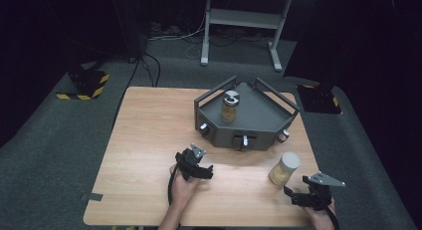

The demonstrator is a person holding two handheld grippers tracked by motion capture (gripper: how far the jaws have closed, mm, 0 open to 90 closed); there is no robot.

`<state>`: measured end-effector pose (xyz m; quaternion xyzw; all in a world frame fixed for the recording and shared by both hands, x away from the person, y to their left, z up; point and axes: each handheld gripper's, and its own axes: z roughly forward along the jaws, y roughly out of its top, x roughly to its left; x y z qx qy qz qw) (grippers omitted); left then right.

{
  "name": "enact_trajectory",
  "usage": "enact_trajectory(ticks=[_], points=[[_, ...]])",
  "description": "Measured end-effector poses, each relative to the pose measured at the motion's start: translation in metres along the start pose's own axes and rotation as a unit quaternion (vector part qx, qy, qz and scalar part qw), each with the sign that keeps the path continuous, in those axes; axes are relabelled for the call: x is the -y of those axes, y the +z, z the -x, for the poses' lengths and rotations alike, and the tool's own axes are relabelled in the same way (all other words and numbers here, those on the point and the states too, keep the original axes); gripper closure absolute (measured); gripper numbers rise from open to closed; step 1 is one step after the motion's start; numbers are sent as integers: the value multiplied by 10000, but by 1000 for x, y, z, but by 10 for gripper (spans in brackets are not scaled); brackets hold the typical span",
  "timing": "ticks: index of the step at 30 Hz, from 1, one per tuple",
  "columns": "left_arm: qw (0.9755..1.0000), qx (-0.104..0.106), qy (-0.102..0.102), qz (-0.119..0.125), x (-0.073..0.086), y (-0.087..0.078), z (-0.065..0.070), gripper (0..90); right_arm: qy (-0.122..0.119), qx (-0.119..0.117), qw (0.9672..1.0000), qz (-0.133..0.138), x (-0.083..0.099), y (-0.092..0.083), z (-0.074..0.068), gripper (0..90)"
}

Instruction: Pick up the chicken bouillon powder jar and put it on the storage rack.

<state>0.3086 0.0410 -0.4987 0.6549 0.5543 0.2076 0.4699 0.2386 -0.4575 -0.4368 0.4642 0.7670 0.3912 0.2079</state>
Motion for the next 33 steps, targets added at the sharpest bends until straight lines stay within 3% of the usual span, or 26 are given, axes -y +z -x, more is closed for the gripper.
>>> enact_trajectory(ticks=[21,33], points=[[10000,2,0,-1,0,0,0,20,-191,15,9990,396,-23,16,-10,79],[10000,3,-1,1,0,0,0,20,-283,-33,9989,373,-35,31,-13,120]])
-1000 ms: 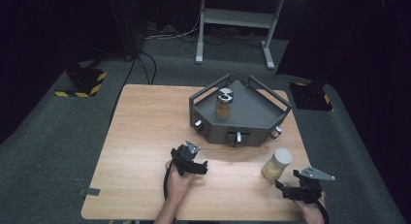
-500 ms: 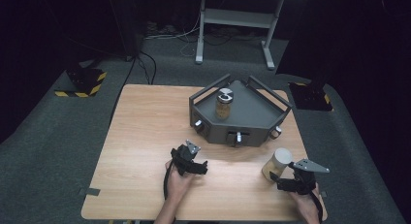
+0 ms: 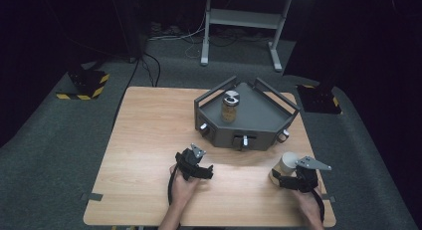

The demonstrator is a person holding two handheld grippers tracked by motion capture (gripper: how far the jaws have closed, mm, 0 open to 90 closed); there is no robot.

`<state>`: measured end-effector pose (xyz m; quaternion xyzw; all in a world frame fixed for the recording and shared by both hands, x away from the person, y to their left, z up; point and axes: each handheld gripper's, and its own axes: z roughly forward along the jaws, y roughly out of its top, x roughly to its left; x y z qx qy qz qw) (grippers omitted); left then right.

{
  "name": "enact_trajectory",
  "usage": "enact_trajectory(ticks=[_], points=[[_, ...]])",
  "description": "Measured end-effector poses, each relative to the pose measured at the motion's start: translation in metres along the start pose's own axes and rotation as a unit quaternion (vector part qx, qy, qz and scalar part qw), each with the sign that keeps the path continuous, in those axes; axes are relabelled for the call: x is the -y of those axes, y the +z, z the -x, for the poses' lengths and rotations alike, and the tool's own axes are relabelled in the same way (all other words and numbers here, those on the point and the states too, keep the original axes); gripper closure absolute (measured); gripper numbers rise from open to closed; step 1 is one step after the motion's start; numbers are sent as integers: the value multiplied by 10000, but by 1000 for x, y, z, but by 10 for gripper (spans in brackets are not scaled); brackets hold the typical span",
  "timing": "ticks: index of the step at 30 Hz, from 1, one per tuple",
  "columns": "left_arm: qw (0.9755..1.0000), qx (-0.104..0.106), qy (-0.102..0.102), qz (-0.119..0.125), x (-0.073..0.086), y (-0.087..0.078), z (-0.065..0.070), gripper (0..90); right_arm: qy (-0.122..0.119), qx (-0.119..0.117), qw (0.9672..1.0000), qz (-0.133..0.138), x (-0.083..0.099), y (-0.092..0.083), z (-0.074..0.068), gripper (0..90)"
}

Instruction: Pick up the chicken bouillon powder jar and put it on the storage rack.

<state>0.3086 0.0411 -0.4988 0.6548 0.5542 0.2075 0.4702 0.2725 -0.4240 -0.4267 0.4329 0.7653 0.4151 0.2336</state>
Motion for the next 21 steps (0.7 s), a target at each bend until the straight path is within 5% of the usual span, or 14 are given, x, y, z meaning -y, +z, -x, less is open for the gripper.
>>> enact_trajectory(ticks=[21], points=[[10000,-1,3,-3,0,0,0,20,62,-121,9999,-3,1,10,5,249]])
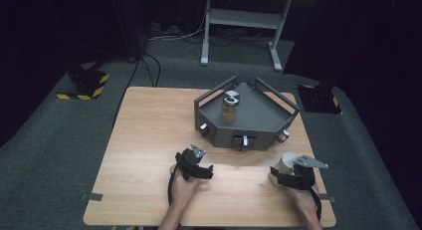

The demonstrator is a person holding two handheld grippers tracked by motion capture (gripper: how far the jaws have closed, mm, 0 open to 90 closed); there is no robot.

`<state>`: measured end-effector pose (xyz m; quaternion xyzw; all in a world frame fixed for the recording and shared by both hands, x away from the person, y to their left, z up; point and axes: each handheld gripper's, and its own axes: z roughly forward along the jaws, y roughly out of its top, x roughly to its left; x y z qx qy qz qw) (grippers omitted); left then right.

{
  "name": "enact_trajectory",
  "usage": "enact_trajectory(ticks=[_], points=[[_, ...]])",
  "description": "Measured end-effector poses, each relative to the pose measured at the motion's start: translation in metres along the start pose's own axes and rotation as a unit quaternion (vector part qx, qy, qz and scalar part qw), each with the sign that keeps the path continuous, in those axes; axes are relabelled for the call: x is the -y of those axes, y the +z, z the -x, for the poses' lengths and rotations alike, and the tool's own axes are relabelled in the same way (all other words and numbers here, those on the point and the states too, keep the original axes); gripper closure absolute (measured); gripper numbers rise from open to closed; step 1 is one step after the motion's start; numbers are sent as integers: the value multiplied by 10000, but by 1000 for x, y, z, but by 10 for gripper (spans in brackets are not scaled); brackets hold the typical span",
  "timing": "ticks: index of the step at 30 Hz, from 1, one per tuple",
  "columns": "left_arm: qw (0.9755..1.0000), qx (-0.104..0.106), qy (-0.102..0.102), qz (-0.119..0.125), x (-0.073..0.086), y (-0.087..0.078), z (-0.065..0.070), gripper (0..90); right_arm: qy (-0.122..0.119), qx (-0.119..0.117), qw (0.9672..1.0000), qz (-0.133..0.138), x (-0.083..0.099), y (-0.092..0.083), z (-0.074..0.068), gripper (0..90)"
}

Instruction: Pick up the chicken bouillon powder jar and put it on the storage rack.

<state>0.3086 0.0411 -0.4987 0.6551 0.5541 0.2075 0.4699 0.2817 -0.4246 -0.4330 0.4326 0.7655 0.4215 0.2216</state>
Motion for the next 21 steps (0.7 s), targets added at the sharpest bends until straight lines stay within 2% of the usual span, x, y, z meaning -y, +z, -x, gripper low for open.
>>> enact_trajectory(ticks=[21], points=[[10000,1,0,-1,0,0,0,20,16,53,10000,14,1,1,0,308]])
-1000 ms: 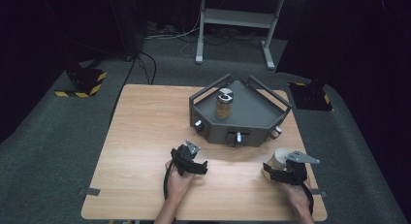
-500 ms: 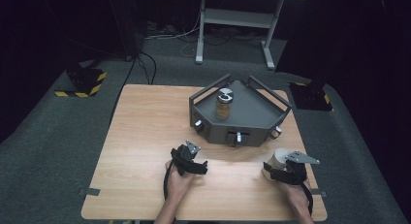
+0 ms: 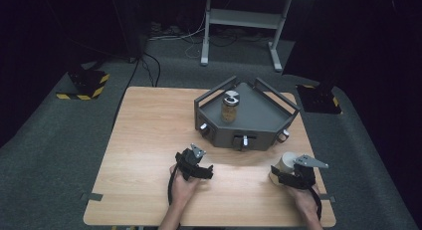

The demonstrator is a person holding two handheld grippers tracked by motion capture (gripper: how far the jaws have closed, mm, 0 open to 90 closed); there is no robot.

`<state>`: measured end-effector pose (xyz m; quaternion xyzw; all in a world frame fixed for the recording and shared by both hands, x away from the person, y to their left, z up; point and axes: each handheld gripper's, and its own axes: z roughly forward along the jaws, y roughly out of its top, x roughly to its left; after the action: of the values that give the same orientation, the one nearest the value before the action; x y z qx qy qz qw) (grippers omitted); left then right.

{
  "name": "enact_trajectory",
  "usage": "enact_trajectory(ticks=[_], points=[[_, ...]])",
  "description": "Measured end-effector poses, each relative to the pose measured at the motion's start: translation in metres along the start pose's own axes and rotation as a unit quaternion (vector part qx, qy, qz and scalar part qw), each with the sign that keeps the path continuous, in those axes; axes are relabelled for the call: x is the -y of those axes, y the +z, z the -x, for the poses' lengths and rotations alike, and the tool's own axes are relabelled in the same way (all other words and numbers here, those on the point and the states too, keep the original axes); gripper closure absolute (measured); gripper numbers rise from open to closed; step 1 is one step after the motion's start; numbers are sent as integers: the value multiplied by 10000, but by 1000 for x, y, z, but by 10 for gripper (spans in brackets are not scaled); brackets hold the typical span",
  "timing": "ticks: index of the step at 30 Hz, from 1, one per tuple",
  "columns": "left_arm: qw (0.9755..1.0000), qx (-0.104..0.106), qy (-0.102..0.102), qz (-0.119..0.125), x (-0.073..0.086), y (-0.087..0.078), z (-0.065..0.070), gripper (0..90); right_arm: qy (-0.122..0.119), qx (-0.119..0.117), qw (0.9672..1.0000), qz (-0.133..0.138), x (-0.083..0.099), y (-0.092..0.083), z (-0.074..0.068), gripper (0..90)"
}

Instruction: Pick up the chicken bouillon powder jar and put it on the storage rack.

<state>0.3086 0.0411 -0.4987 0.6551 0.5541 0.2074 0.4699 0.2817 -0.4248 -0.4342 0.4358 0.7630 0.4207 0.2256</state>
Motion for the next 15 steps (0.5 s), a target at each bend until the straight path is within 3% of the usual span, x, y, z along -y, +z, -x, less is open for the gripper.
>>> enact_trajectory(ticks=[15], points=[[10000,1,3,-2,0,0,0,21,15,67,9999,83,4,0,-3,314]])
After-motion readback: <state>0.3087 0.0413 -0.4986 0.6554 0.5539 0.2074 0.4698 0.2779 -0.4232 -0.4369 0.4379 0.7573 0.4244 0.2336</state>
